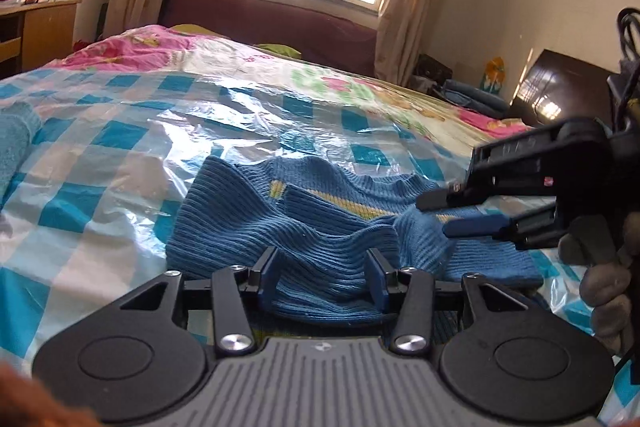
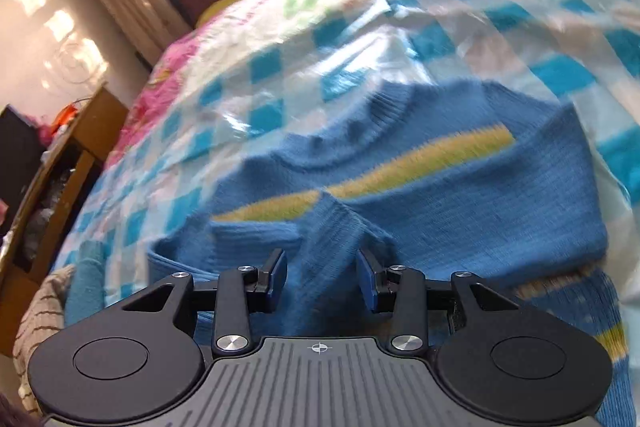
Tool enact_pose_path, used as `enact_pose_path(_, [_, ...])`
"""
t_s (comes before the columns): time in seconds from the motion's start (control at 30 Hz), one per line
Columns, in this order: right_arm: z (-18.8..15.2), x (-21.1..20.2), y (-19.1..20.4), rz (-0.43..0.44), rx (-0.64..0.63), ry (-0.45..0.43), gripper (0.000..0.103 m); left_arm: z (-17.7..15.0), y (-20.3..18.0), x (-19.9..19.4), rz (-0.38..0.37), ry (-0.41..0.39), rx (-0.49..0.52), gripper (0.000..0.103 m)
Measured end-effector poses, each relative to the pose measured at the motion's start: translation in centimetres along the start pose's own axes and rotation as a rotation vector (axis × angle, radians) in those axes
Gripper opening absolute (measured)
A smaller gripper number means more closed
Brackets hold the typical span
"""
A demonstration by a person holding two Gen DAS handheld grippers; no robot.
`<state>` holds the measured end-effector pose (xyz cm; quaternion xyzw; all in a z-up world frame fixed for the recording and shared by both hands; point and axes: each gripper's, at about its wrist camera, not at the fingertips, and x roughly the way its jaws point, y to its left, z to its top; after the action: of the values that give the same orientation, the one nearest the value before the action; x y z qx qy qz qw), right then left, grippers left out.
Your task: Fold small clothes
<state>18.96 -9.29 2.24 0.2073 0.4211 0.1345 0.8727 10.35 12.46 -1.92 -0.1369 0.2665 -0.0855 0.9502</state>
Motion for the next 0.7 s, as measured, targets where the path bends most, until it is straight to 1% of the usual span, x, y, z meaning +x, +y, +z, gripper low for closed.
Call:
enact_pose_path(0.1, [0.8, 0.0, 1.2, 0.119, 0.011, 0.017, 0.039, 0.1, 0.4, 0.2, 0.005, 0.009, -0.023, 0.05])
enact_pose_path(0.17, [1.0, -0.2, 1.5, 0.161, 0.013, 0.017, 0.038, 0.0, 0.5, 0.3, 0.008, 0.011, -0.027, 0.05])
enact_pose_path(0.23, [1.2, -0.9, 1.3, 0.125, -0.01, -0.007, 0.038, 0.1, 0.5, 0.3, 0.009, 0.011, -0.028, 0.05])
enact_pose_path(0.33, [1.3, -1.6, -0.5, -0.006, -0.048, -0.029, 0.039, 0.0, 0.5, 0.4, 0.008, 0.011, -0.027, 0.05])
enact_pose_path(0.37, [1.2, -1.6, -1.4, -0.039, -0.047, -0.023, 0.039, 0.0, 0.5, 0.4, 0.008, 0.011, -0.024, 0.05])
enact_pose_path(0.43, [0.9, -1.2, -3.0, -0.068, -0.023, 0.006, 0.039, -0.1, 0.3, 0.4, 0.013, 0.01, -0.017, 0.051])
enact_pose_path(0.5, [0.5, -0.7, -4.3, -0.072, 0.016, 0.041, 0.039, -0.1, 0.2, 0.5, 0.02, 0.01, -0.009, 0.051])
enact_pose_path(0.57, [0.1, 0.1, -4.5, -0.041, 0.04, 0.074, 0.039, -0.2, 0.2, 0.7, 0.027, 0.017, -0.007, 0.051])
enact_pose_path(0.7, [0.3, 2.0, -2.2, 0.025, 0.013, 0.125, 0.039, -0.2, 0.4, 1.1, 0.041, 0.025, -0.016, 0.051])
